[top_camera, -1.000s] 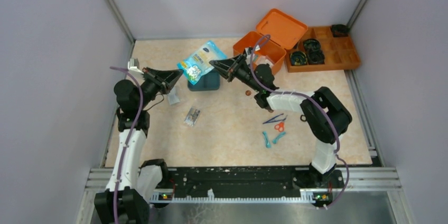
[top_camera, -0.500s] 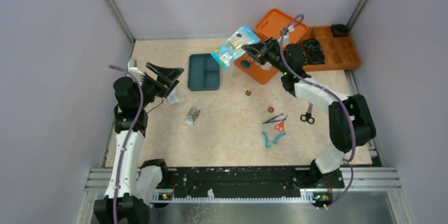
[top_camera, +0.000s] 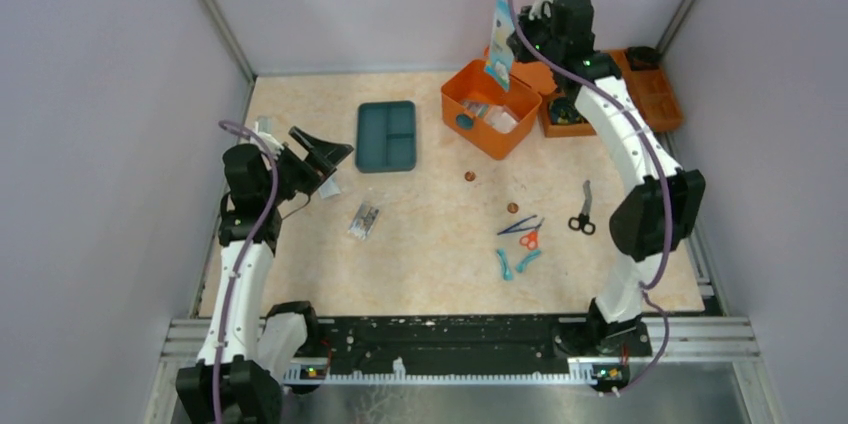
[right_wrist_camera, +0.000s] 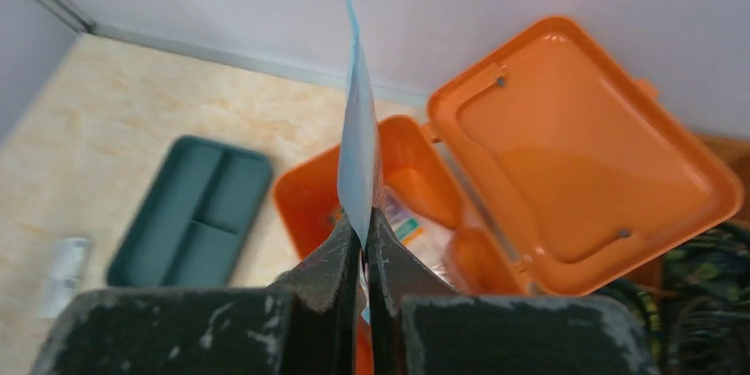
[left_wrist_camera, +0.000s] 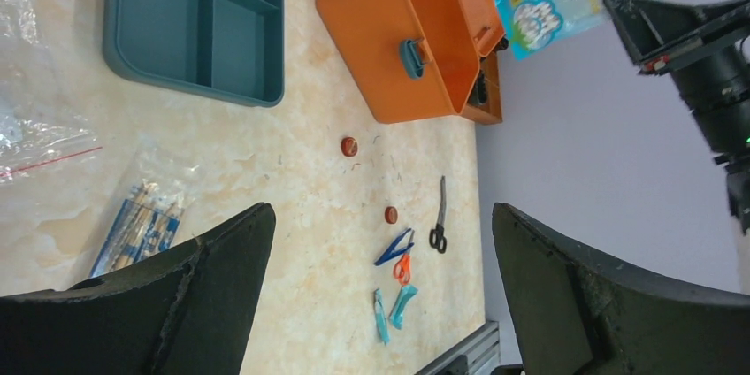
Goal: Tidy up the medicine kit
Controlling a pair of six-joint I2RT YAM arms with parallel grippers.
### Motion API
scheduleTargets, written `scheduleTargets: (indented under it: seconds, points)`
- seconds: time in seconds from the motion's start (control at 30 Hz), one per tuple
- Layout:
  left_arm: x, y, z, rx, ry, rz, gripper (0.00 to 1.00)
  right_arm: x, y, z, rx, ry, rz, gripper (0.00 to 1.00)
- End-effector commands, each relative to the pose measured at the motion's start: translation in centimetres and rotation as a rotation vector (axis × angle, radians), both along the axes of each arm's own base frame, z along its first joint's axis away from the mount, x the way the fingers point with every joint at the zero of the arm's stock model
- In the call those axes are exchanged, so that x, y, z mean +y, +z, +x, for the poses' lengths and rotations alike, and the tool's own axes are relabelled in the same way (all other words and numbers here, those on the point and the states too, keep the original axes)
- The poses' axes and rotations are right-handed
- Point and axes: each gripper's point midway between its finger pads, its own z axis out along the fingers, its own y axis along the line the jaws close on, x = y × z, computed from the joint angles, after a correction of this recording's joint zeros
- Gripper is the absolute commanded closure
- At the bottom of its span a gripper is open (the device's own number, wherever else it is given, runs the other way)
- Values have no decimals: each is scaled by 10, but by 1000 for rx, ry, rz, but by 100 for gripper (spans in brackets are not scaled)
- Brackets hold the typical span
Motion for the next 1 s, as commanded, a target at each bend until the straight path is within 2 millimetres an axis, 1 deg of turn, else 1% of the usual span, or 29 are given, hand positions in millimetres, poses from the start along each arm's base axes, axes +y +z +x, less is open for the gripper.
scheduleTargets:
  seconds: [0.0,0.03,0.17,0.3,0.47,0.5,0.53,0.6,0.63,0.7,0.77,0.87,0.93,0.97]
  points:
    - [-1,-3,-1,-5,-37,63,1,-17,-61,7,143,124,-416,100]
    - [0,-5,-1,1,-38,73,1,-16,-73,10,173,147,-456,100]
    - [4,-16,-1,33,-32,112,1,-14,-90,11,203,201,-561,100]
    - [4,-25,-3,58,-38,117,1,2,-99,6,206,299,-548,100]
    - [5,-26,-5,64,-37,133,1,18,-120,-6,260,420,-529,100]
    - [6,-26,-5,65,-33,138,1,19,-124,-8,271,431,-521,96]
    - [6,-27,-5,67,-30,143,1,20,-128,-8,283,430,-515,87]
    - [8,-28,-5,70,-26,149,1,14,-133,-2,305,371,-528,65]
    - [8,-29,-4,73,-27,151,1,8,-136,3,316,313,-549,56]
    - [8,-32,-4,80,-28,154,1,-9,-134,15,328,185,-585,46]
    - [9,-35,-4,89,-25,163,1,-26,-125,24,324,50,-607,38]
    - [12,-40,-3,101,-20,183,1,-45,-98,29,278,-116,-593,37]
    - [14,-42,-3,108,-14,197,1,-48,-77,26,228,-164,-546,37]
    - [15,-44,-3,112,-9,204,1,-46,-65,24,195,-167,-507,37]
